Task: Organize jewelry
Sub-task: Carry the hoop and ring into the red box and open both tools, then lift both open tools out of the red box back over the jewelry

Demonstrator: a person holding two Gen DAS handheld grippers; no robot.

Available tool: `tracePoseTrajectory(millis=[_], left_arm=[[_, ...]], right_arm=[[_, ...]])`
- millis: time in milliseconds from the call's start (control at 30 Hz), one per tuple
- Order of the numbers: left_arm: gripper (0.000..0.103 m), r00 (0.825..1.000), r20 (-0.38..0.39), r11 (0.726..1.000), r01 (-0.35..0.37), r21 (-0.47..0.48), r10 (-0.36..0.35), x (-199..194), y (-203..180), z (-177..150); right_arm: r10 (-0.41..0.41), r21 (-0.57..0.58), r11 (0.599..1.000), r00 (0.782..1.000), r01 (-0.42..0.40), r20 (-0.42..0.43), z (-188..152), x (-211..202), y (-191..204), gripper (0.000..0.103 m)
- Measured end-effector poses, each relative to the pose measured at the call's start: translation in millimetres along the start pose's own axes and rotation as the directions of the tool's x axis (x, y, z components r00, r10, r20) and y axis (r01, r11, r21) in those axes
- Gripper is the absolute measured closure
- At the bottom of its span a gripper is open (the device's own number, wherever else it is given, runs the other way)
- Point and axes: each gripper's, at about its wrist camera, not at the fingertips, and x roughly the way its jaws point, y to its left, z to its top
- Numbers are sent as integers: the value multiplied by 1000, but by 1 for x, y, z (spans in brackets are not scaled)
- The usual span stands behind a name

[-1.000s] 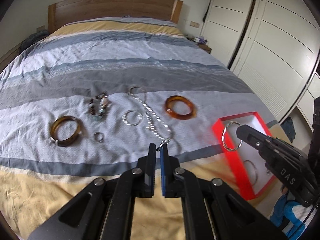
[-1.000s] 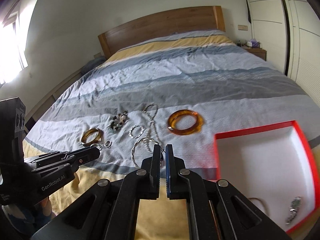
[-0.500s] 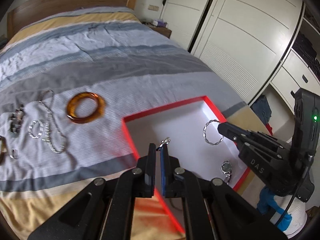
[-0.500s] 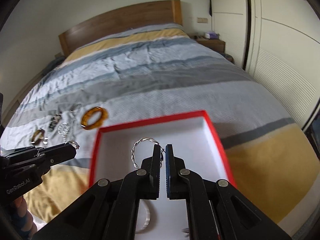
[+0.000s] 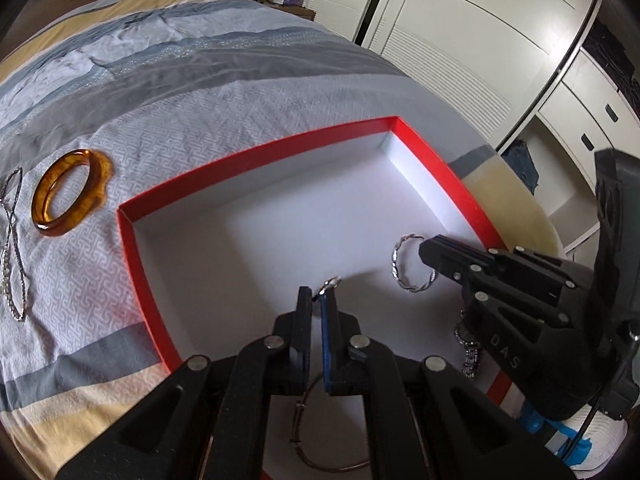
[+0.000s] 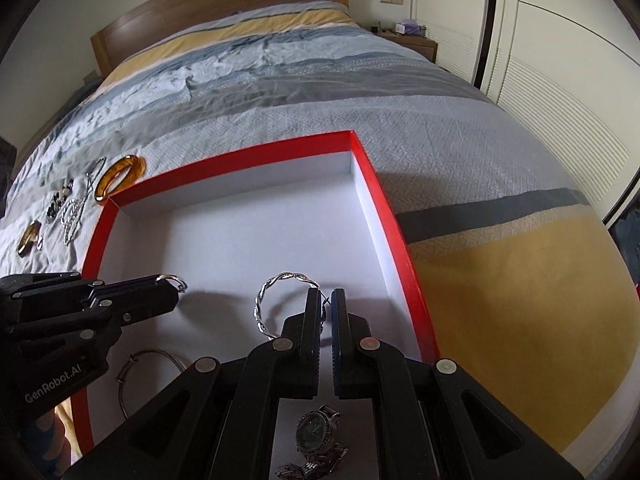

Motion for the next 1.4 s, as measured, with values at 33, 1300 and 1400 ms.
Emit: tracePoseTrajectory(millis=[33,1300,1400], left_arm=[[99,1000,1,1000,-4,0,4,1,0,0],[67,927,274,966,-233,-109,254,-242,-12,-100],[67,916,285,958,-260,-118,284,-258,-11,-115]], right_arm=[[-7,-10,1000,1000,7,1,0,0,2,98],[83,-28,996,984,-80,157,-45,-193,84,64],[95,-36,995,981,-90,167,-50,-204,93,63]])
